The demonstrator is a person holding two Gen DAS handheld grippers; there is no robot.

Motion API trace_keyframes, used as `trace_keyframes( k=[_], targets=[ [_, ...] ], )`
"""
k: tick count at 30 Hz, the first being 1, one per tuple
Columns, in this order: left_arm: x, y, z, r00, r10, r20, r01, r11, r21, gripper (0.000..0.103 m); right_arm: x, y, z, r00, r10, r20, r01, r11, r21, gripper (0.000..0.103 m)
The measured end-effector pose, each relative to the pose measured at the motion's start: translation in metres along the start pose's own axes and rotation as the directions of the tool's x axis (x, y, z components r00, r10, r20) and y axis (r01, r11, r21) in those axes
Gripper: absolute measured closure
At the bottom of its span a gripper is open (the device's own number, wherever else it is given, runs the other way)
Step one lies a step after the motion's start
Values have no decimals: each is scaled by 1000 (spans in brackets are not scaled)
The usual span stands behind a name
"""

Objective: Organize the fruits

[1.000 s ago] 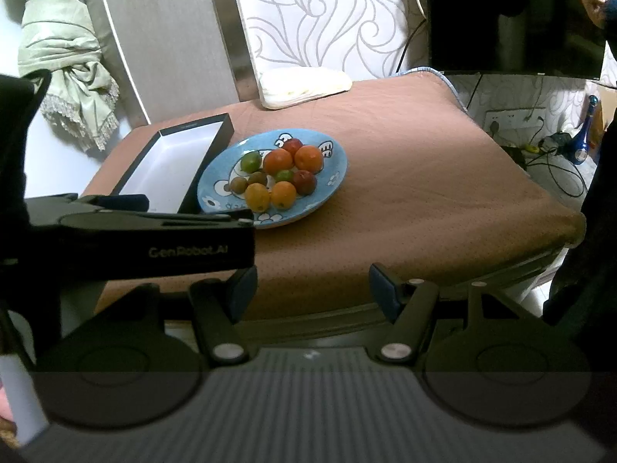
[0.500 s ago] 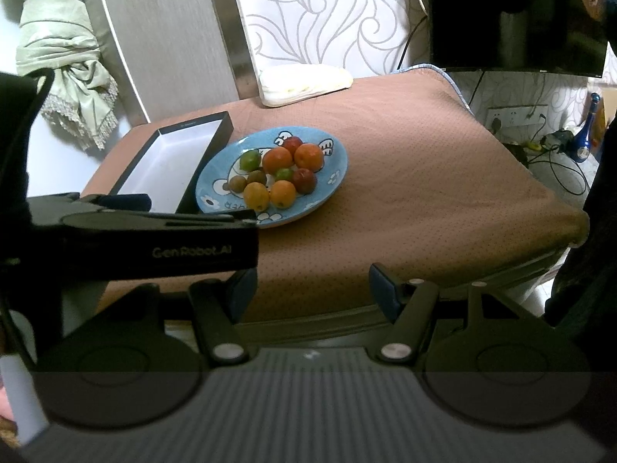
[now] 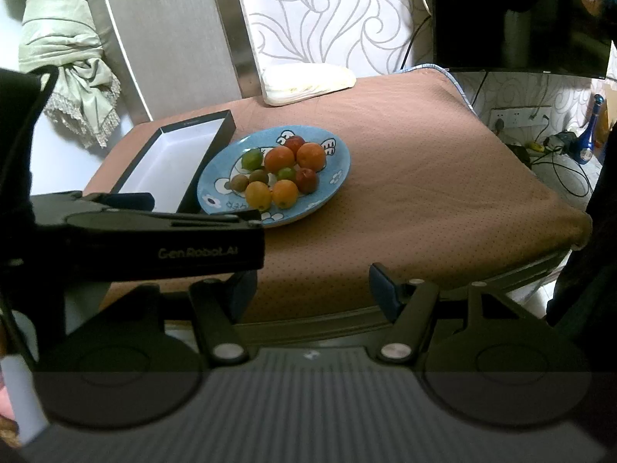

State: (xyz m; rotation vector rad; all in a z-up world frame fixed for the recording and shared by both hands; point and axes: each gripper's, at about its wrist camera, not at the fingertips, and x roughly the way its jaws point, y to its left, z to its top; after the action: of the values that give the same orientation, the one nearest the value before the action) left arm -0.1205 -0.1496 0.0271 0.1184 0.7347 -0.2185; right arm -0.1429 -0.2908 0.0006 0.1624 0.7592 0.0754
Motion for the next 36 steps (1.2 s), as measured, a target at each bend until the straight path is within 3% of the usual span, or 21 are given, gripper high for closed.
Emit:
trace_keyframes(
  k=[36],
  targets=[
    [13,-1,10,1000,7,-3,-7,1000,10,0,8,-3,11,1000,2,7,-2,1000,1,37]
  ],
)
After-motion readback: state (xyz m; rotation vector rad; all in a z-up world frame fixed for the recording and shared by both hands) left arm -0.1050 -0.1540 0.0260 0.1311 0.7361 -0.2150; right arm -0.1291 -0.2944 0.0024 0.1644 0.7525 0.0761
